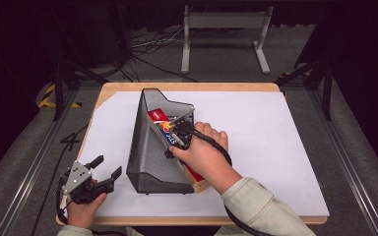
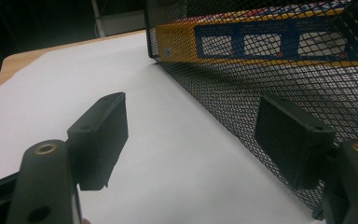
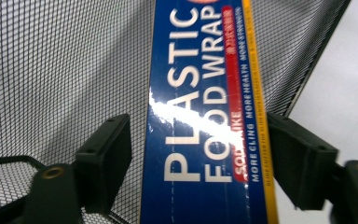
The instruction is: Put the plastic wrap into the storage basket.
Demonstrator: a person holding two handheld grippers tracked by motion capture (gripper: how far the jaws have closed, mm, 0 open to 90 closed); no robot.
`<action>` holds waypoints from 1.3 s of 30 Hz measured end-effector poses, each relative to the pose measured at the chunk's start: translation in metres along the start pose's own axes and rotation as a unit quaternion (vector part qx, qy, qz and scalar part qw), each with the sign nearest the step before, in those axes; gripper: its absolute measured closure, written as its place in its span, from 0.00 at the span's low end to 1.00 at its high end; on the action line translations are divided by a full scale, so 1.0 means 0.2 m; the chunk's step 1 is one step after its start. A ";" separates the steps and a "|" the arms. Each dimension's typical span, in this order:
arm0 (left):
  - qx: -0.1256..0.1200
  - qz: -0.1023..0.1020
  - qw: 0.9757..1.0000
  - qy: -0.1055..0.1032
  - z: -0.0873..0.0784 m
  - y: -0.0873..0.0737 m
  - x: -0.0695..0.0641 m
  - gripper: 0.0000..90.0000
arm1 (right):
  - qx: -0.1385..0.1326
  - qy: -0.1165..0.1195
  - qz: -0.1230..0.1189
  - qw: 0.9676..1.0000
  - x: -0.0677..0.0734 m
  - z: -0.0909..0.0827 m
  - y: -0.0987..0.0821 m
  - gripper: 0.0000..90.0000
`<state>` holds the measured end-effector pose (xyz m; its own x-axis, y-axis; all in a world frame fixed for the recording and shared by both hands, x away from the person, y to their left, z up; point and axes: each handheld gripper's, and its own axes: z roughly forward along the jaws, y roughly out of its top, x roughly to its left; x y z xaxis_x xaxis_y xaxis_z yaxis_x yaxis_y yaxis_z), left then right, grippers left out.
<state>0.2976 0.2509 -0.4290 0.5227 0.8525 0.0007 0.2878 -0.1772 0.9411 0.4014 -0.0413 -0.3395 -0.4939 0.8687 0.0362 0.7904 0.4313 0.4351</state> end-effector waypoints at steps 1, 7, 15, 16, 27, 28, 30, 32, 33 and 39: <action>0.000 0.000 1.000 0.000 0.00 0.00 0.00 0.29 | -0.009 0.003 -0.003 1.000 0.00 -0.01 0.00 0.25; 0.000 -0.001 1.000 -0.001 0.00 0.00 0.00 0.29 | -0.065 0.014 -0.021 0.998 -0.02 -0.06 -0.03 0.22; 0.003 -0.004 1.000 -0.001 0.00 -0.01 0.01 0.29 | -0.180 0.055 -0.042 0.981 -0.22 -0.24 -0.14 0.21; 0.003 -0.003 1.000 0.000 0.00 0.00 0.00 0.29 | -0.189 0.058 -0.046 0.979 -0.24 -0.26 -0.15 0.21; 0.004 0.000 1.000 -0.001 0.01 0.00 -0.01 0.29 | -0.253 0.065 -0.038 0.964 -0.57 -0.41 -0.40 0.20; 0.004 -0.001 1.000 0.000 0.01 0.00 -0.01 0.29 | -0.257 0.063 -0.034 0.964 -0.59 -0.42 -0.42 0.20; 0.005 -0.002 1.000 0.001 0.01 0.00 0.00 0.29 | -0.269 0.058 -0.027 0.961 -0.69 -0.43 -0.50 0.20; 0.005 -0.002 1.000 0.000 0.01 0.00 -0.01 0.29 | -0.278 0.051 -0.018 0.959 -0.78 -0.43 -0.59 0.20; 0.004 -0.001 1.000 0.000 0.01 0.00 -0.01 0.29 | -0.279 0.050 -0.017 0.959 -0.82 -0.42 -0.62 0.20; 0.006 -0.002 1.000 0.001 0.01 0.00 0.00 0.29 | -0.286 0.032 0.007 0.958 -1.04 -0.31 -0.85 0.20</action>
<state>0.2979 0.2496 -0.4300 0.5190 0.8548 -0.0028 0.2995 -0.1788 0.9372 0.3479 -0.3108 -0.3644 -0.5204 0.8490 0.0916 0.4775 0.2004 0.8554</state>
